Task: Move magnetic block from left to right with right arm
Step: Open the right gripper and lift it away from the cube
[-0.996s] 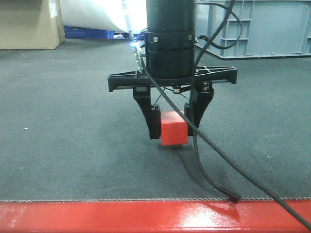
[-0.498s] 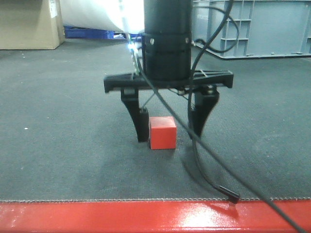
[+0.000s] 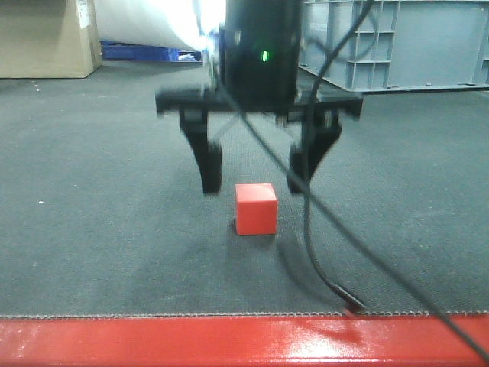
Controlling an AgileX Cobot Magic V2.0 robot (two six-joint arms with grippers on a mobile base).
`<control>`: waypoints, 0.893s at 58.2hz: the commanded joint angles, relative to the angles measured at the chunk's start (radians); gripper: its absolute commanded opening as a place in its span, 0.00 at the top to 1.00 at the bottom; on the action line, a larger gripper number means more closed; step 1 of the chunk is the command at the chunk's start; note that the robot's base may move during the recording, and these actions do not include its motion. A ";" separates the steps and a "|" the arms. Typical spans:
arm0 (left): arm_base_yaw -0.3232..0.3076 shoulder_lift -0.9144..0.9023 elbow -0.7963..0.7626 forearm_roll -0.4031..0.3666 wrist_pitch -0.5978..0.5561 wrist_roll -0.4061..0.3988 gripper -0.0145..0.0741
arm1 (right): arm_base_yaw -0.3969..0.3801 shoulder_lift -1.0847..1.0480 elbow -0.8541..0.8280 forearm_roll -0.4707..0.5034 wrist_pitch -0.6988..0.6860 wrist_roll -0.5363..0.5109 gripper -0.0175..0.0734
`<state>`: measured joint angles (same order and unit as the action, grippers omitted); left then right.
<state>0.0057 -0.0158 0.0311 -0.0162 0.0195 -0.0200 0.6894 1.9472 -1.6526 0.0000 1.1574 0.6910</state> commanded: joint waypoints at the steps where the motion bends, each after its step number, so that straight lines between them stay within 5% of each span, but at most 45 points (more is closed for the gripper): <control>1: 0.002 -0.006 0.010 -0.006 -0.083 -0.001 0.97 | 0.002 -0.104 -0.032 -0.009 0.005 -0.064 0.13; 10: 0.002 -0.006 0.010 -0.006 -0.083 -0.001 0.97 | -0.002 -0.185 0.016 -0.024 0.022 -0.148 0.14; 16: 0.002 -0.006 0.010 -0.006 -0.083 -0.001 0.97 | -0.022 -0.255 0.101 -0.038 -0.031 -0.160 0.22; 32: 0.002 -0.006 0.010 -0.006 -0.083 -0.001 0.97 | -0.129 -0.479 0.408 -0.038 -0.246 -0.162 0.76; 42: 0.002 -0.006 0.010 -0.006 -0.083 -0.001 0.97 | -0.242 -0.621 0.574 -0.017 -0.410 -0.273 0.75; 52: 0.002 -0.006 0.010 -0.006 -0.083 -0.001 0.97 | -0.360 -0.802 0.754 0.081 -0.605 -0.606 0.75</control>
<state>0.0057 -0.0158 0.0311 -0.0162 0.0195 -0.0200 0.3798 1.2573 -0.9471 0.0361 0.7004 0.2647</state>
